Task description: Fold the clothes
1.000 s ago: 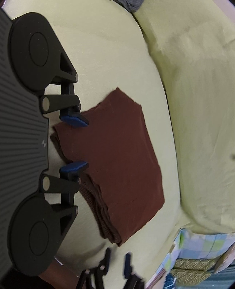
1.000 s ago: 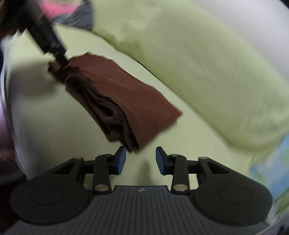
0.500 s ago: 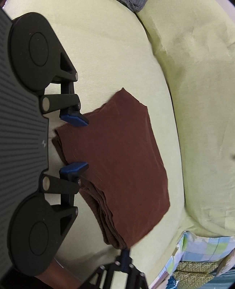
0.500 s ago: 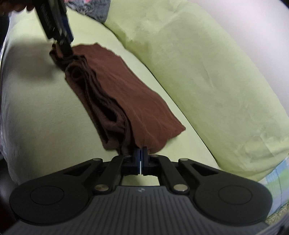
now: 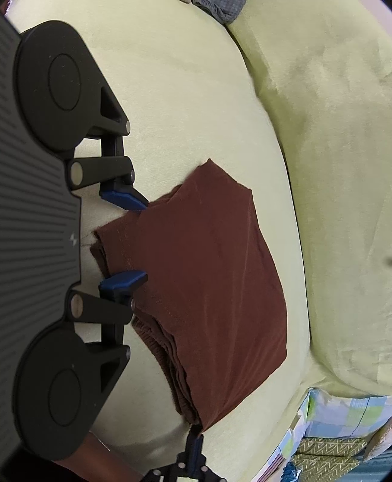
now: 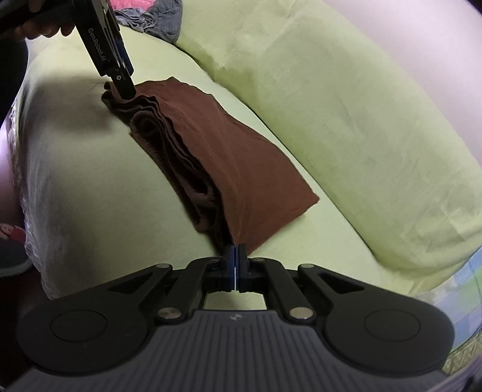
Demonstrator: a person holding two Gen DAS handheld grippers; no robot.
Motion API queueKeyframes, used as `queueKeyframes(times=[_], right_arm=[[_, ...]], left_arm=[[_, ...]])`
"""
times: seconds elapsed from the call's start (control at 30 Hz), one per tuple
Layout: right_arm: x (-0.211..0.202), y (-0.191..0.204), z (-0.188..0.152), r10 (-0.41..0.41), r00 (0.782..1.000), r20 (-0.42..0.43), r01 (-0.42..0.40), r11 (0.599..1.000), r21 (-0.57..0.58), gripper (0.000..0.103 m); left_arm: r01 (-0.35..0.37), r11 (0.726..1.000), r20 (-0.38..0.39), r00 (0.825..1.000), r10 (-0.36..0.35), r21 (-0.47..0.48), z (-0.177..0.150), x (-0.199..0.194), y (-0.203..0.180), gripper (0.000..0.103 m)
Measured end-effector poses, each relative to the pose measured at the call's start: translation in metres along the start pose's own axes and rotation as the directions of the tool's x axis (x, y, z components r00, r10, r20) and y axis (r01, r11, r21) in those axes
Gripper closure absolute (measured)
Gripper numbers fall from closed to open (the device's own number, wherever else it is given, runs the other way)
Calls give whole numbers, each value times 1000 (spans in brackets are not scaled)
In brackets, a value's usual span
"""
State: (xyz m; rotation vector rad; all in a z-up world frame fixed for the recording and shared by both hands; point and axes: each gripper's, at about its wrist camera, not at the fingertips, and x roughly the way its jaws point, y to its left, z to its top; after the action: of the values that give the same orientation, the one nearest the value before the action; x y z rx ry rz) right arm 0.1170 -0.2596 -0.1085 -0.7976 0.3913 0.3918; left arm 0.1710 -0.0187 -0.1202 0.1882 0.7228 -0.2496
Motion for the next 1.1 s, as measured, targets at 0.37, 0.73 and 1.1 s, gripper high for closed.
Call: queueKeyframes(times=[0.37,0.73,1.1], right_arm=[[-13,-13,13,6,1000,13,-7,997,73,72],[25,-44,23,88,994,69,-112,781,615,82],[-6,-57,19,-21,987,160,-104,671,734,82]], left_arm=[[24,999,56,998,-22,-35,14,-9,0,48],[-61,998,69,996,60,17,-2,23,-37,48],[47,991,126,992,-31,-126,25,-15,-19,46]])
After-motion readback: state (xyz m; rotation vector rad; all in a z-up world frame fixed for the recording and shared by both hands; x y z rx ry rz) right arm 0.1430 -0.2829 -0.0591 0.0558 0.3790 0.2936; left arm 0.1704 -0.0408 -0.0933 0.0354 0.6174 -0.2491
